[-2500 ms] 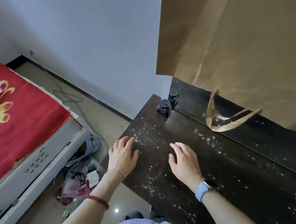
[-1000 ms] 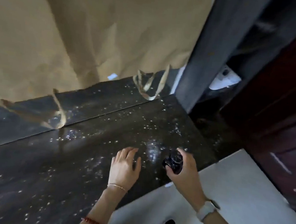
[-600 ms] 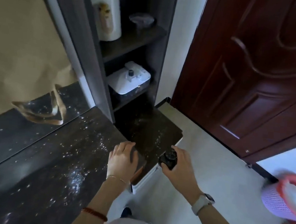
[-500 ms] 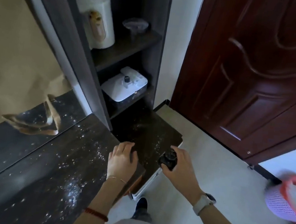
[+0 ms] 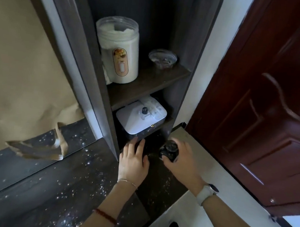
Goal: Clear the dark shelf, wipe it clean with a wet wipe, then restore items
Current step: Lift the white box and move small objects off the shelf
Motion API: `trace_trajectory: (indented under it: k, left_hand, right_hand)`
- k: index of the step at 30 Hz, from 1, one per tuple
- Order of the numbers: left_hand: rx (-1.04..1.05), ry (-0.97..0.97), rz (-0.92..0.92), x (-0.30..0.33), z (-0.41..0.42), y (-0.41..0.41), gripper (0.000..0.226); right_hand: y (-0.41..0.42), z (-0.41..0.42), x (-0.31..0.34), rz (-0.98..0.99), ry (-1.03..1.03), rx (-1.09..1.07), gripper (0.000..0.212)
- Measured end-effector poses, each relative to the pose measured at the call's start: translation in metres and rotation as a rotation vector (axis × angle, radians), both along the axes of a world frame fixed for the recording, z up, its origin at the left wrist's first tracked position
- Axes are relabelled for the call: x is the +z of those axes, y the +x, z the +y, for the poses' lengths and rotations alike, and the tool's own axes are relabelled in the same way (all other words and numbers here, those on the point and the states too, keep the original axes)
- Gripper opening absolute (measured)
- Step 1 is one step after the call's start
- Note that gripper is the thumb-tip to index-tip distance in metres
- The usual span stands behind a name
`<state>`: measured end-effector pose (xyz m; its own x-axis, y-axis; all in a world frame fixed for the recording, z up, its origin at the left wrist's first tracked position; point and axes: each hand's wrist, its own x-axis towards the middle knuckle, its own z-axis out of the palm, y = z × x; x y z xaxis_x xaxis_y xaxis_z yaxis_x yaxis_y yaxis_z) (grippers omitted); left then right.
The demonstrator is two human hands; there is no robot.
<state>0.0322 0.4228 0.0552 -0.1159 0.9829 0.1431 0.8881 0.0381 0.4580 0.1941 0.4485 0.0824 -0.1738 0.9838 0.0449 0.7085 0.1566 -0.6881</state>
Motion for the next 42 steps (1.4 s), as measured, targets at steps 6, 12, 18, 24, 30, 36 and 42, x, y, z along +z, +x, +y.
trace_trajectory:
  k: [6,12,18,24,30,36,42]
  left_hand:
    - [0.139,-0.198,0.087,-0.005,0.026,0.006,0.075]
    - [0.214,-0.273,0.107,-0.008,0.028,0.013,0.076]
    - [0.267,-0.268,0.105,-0.007,0.025,0.019,0.073]
    - [0.288,-0.267,0.088,-0.011,0.024,0.018,0.075]
    - [0.269,-0.276,0.098,-0.009,0.024,0.016,0.074]
    - [0.233,-0.090,0.118,-0.006,0.013,0.021,0.054]
    - [0.156,-0.095,0.011,-0.022,-0.016,0.040,0.047]
  right_hand:
    - [-0.036,0.075,0.030,0.013,0.160,0.359,0.061]
    - [-0.071,0.122,0.046,-0.187,0.274,0.708,0.058]
    - [-0.083,0.145,0.038,-0.344,0.380,0.794,0.057]
    - [-0.078,0.155,0.023,-0.402,0.400,0.792,0.058]
    - [-0.068,0.146,0.016,-0.298,0.481,0.736,0.057]
    - [-0.018,0.084,-0.009,-0.049,0.441,0.439,0.044]
    - [0.055,0.006,-0.061,-0.165,0.104,0.091,0.043]
